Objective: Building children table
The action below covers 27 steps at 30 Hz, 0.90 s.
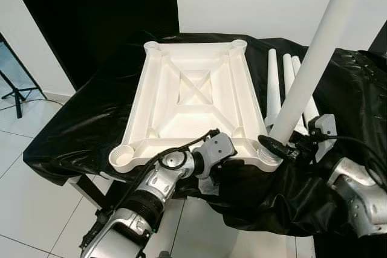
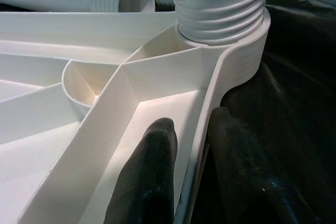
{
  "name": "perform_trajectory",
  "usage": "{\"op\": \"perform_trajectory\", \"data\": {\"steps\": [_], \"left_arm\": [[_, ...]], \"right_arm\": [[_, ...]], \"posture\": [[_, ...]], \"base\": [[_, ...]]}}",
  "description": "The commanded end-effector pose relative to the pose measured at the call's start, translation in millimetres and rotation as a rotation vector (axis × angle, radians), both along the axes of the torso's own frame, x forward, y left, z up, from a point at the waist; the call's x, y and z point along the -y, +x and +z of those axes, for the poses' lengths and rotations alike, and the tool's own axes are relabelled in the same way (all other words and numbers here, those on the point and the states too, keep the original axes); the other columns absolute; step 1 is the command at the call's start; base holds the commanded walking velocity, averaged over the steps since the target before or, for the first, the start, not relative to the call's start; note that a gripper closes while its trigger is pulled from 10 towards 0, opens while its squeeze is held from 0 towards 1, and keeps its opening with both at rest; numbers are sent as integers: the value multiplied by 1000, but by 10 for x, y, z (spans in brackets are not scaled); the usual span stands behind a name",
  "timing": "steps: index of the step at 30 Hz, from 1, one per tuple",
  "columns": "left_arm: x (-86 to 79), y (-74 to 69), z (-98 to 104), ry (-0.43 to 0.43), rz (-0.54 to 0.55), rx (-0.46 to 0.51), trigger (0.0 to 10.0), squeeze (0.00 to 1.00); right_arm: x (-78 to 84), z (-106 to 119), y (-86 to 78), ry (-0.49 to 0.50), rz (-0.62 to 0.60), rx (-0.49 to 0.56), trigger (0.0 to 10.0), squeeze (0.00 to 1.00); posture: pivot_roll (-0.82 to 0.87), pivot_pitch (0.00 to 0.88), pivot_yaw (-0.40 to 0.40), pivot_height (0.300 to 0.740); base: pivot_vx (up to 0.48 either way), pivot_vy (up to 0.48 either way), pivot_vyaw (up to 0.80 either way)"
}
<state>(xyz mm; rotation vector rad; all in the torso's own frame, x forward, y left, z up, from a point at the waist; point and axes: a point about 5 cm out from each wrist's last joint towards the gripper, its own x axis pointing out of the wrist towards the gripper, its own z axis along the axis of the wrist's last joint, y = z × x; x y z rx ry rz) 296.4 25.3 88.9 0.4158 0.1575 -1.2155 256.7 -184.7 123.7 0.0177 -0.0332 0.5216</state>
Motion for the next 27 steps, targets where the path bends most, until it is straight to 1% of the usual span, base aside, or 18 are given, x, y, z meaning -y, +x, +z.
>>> {"op": "perform_trajectory", "data": {"steps": [1,2,3,5,7,8,13,14,15,16,17,19,20,22,23,25,26,27], "left_arm": [[-23,-116,-268,84,3,-95,10000,0],[-19,-116,-265,83,3,-94,10000,0],[-16,-116,-264,82,4,-94,10000,0],[-16,-116,-264,82,4,-94,10000,0],[-21,-116,-264,83,4,-95,10000,0],[-29,-113,-265,84,5,-94,10000,0],[-40,-111,-267,87,7,-94,10000,0],[-39,-109,-266,87,8,-94,10000,0],[-36,-110,-265,86,8,-94,10000,0],[-36,-110,-265,86,8,-94,10000,0],[-28,-110,-265,84,7,-94,10000,0],[-28,-110,-265,84,7,-94,10000,0],[-23,-114,-266,84,4,-94,10000,0],[-17,-118,-267,84,1,-94,10000,0],[-13,-121,-268,84,-1,-95,10000,0],[-13,-121,-268,84,-1,-95,10000,0],[-1,-129,-271,84,-4,-96,10000,0],[3,-132,-273,84,-5,-97,10000,0]], "right_arm": [[-138,-107,-10,14,-35,-28,0,0],[-102,-93,-4,21,-221,34,0,0],[-81,-104,-20,25,-353,58,0,0],[-81,-104,-20,25,-353,58,0,0],[-40,-122,-45,16,-471,57,0,0],[-6,-126,-41,12,-496,51,0,0],[1,-133,-23,22,-481,31,0,0],[-30,-133,-20,26,-447,24,0,0],[-62,-135,-20,22,-417,19,10000,0],[-62,-135,-20,22,-417,19,10000,0],[-62,-120,-23,19,-397,27,10000,545],[-62,-120,-23,19,-397,27,10000,545],[-69,-102,-24,12,-377,49,10000,1000],[-64,-71,-5,-5,-338,70,10000,1000],[-63,-31,19,-44,-283,98,10000,1000],[-63,-31,19,-44,-283,98,10000,1000],[-40,0,78,-90,-173,92,10000,0],[-32,6,91,-101,-137,86,10000,0]], "posture": [[199,0,-22,740],[202,0,-22,740],[204,0,-21,740],[204,0,-21,740],[204,0,-20,740],[203,0,-20,740],[203,0,-20,740],[203,0,-21,740],[202,0,-20,740],[202,0,-20,740],[196,0,-18,740],[196,0,-18,740],[193,0,-15,740],[188,0,-15,740],[187,0,-15,740],[187,0,-15,740],[183,0,-16,740],[183,0,-16,740]], "base": [[0,0,0],[0,0,0],[0,0,0],[0,0,0],[0,0,0],[0,0,0],[0,0,0],[0,0,0],[0,0,0],[0,0,0],[0,0,0],[0,0,0],[0,0,0],[0,0,0],[0,0,0],[0,0,0],[0,0,0],[0,0,0]]}}
